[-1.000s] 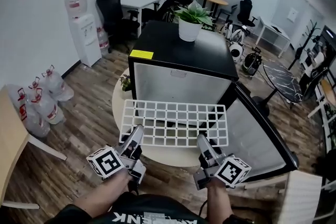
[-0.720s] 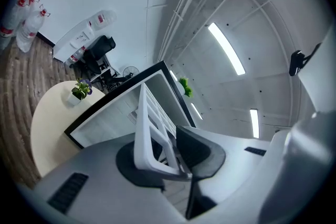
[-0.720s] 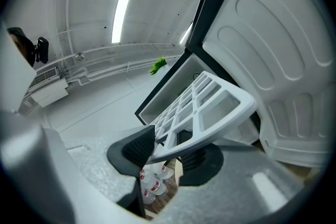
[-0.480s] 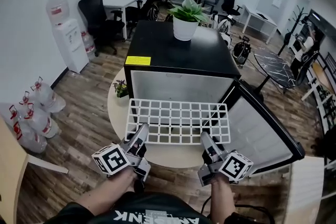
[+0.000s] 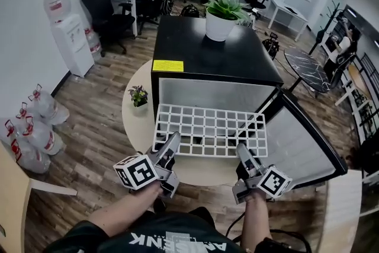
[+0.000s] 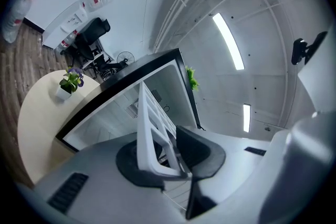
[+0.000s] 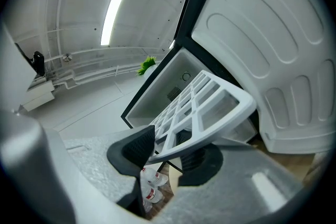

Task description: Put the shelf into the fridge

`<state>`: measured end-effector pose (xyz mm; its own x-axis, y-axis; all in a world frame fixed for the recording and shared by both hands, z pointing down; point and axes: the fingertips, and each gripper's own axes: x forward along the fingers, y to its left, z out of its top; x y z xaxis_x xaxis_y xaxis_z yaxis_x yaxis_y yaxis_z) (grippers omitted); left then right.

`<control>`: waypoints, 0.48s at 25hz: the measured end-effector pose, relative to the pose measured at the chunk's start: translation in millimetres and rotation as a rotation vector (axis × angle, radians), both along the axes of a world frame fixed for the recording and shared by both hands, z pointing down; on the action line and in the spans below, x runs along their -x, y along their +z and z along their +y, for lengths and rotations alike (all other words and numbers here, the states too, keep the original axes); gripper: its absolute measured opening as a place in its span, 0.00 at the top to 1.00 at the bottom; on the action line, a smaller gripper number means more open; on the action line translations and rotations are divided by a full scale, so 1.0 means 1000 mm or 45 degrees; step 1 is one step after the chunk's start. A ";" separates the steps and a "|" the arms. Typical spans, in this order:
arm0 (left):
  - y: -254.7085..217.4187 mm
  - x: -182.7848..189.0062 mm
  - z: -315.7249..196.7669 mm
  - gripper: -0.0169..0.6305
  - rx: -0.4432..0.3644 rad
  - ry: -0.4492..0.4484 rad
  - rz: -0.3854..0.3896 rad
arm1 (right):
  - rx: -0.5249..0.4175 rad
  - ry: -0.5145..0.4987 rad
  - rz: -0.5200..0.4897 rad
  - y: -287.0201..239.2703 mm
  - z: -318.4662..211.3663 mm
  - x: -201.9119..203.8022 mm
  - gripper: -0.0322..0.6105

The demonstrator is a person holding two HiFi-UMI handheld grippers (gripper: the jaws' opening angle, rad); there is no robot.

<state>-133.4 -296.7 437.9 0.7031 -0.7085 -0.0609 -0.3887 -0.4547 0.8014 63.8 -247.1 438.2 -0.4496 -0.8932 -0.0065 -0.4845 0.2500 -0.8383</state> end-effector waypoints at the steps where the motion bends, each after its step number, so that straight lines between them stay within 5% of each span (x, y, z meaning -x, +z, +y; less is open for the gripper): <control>1: 0.000 0.000 -0.002 0.84 0.000 0.005 -0.001 | -0.001 -0.002 0.012 0.000 -0.002 -0.001 0.75; 12: 0.009 -0.009 -0.024 0.84 0.061 -0.058 -0.019 | 0.042 -0.076 -0.047 0.006 -0.039 -0.008 0.75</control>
<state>-124.2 -321.0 446.6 0.6707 -0.7416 -0.0158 -0.4202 -0.3974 0.8158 71.6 -285.7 444.1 -0.5022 -0.8647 0.0052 -0.4381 0.2493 -0.8637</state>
